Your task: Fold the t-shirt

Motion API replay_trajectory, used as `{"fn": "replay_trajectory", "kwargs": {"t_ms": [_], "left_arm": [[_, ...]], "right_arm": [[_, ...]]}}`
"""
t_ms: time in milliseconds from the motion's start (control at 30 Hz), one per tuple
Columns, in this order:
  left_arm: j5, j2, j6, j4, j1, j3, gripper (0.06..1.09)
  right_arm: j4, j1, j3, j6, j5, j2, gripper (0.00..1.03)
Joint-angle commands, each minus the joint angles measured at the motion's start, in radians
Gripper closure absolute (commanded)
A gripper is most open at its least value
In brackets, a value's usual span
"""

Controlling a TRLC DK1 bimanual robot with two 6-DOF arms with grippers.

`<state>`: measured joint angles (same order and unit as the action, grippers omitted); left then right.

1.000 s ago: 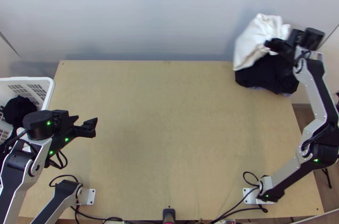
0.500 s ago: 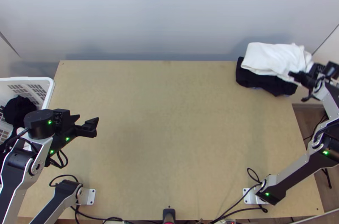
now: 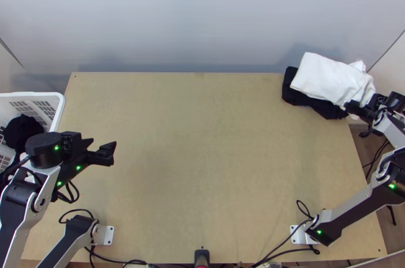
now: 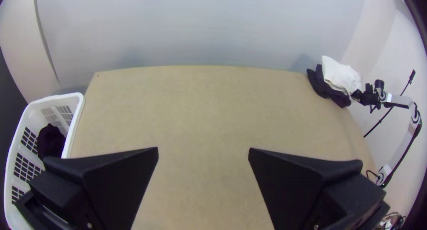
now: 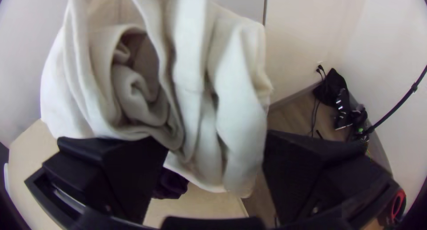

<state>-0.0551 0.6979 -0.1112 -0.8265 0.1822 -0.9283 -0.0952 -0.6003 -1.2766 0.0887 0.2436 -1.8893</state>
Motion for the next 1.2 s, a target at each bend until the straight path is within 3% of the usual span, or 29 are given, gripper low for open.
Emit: {"fn": "replay_trajectory", "kwargs": {"t_ms": [0,167,433,667,800,933,1167], "left_arm": [[0.001,-0.026,-0.001,-0.006,-0.01,0.023,0.1],[0.001,-0.046,-0.004,0.001,-0.012,0.042,0.1],[0.003,-0.071,-0.005,0.033,-0.043,0.055,0.1],[0.003,-0.123,0.008,0.239,-0.185,0.192,0.1],[0.003,-0.158,0.054,0.411,-0.194,0.332,0.1],[0.001,-0.118,0.05,0.518,-0.199,0.405,0.1],[0.001,-0.11,0.002,0.784,-0.173,0.556,0.1]], "right_arm": [[0.005,0.014,0.029,-0.032,0.01,0.101,0.04],[-0.135,0.039,0.042,-0.032,0.023,0.236,0.04],[-0.175,0.054,0.237,0.005,0.102,0.524,0.04],[-0.161,0.088,0.467,-0.053,0.118,0.739,0.04],[-0.04,0.14,0.677,-0.075,0.117,0.915,0.04],[0.008,0.264,0.826,-0.076,0.1,1.113,0.04],[0.029,0.588,0.927,-0.11,-0.05,1.349,0.04]]}}
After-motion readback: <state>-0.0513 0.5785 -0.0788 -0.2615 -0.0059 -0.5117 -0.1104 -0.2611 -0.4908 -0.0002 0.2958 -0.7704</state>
